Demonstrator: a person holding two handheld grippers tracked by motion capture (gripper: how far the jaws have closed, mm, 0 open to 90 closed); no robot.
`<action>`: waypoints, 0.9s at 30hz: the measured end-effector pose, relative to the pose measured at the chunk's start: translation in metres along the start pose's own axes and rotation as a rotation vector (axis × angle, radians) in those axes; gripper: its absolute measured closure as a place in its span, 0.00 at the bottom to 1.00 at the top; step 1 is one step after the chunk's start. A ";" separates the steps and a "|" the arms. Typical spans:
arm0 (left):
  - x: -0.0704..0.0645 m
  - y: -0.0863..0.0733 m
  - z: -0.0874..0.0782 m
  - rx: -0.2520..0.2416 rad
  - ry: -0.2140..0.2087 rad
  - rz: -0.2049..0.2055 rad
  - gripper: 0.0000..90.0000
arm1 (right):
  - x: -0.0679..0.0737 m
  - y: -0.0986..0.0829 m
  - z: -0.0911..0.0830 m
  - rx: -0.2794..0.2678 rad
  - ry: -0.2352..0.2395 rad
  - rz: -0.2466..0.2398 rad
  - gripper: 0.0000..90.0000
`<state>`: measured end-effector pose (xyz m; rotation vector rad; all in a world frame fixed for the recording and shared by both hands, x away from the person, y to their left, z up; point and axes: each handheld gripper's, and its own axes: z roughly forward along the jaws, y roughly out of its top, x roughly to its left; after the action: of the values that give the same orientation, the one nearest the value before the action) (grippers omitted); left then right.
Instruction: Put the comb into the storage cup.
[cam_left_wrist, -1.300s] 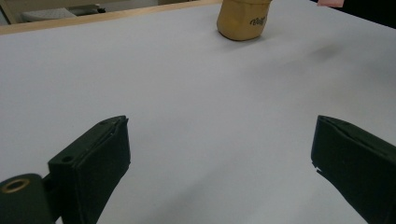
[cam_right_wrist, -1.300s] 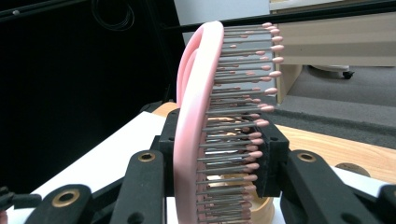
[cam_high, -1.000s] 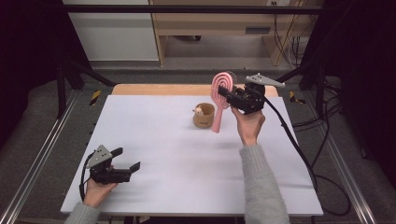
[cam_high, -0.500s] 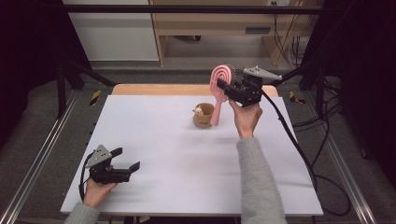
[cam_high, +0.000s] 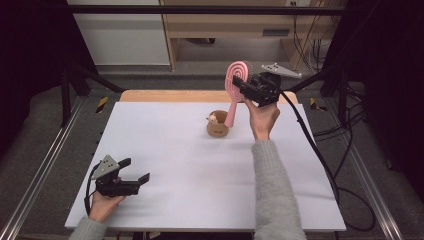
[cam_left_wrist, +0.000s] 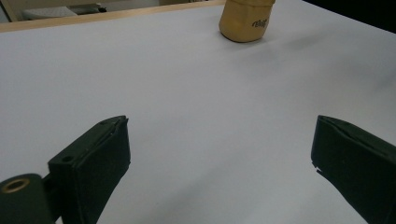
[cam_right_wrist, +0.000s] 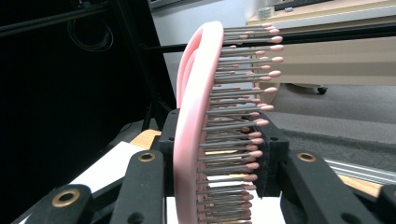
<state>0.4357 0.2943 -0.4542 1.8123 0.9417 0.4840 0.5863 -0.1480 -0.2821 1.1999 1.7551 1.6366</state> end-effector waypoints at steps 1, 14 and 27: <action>0.000 0.000 0.000 0.002 0.001 0.002 0.05 | 0.000 0.000 0.002 -0.001 -0.003 -0.002 0.70; 0.000 0.000 0.000 0.001 0.001 -0.001 0.05 | 0.002 0.001 0.021 0.009 -0.026 -0.001 0.70; 0.001 0.000 0.000 0.006 0.004 0.001 0.05 | -0.005 0.000 0.037 0.008 -0.058 0.019 0.70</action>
<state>0.4363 0.2955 -0.4545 1.8179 0.9455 0.4860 0.6187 -0.1318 -0.2905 1.2587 1.7220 1.5906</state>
